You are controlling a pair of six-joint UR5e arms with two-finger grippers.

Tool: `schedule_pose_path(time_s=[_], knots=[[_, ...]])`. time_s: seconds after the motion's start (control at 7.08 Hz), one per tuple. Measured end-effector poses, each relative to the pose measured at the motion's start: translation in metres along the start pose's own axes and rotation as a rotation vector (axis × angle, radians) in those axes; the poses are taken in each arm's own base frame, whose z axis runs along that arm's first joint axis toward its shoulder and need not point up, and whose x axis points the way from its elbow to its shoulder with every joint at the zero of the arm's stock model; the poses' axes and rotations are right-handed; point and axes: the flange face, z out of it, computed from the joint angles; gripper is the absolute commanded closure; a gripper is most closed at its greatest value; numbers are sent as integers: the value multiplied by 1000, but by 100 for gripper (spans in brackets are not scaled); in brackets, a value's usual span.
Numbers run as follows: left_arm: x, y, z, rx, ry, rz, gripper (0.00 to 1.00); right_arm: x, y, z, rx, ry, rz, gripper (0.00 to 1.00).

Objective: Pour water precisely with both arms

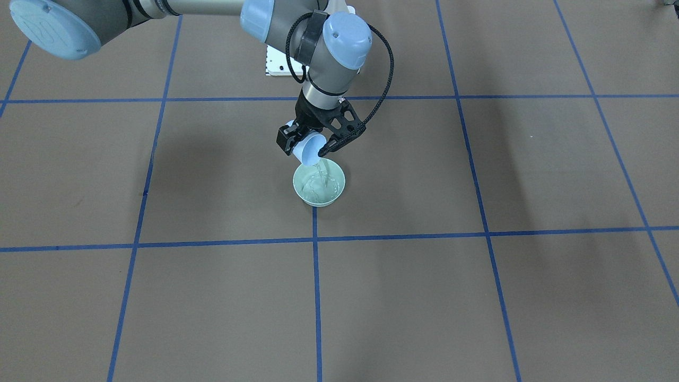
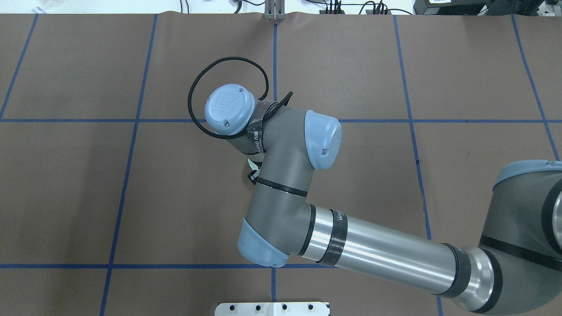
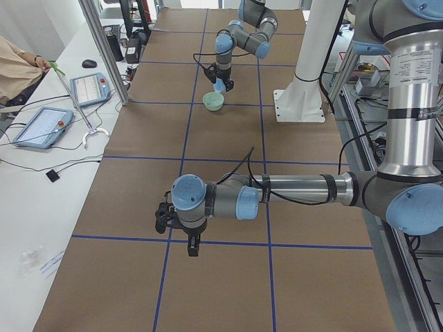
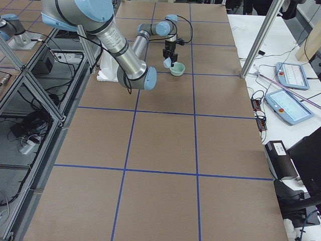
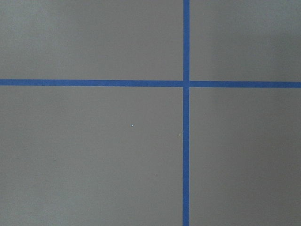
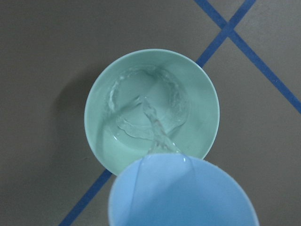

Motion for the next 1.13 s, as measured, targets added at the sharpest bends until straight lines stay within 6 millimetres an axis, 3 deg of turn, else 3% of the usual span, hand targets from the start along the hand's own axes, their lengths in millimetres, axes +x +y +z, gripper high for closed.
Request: schedule_pose_path(time_s=[0.85, 1.13], knots=[[3, 0, 0, -2, 27, -2, 0, -16, -13, -26, -164, 108, 31, 100], [4, 0, 0, -3, 41, -2, 0, -16, -17, -26, -187, 134, 37, 100]])
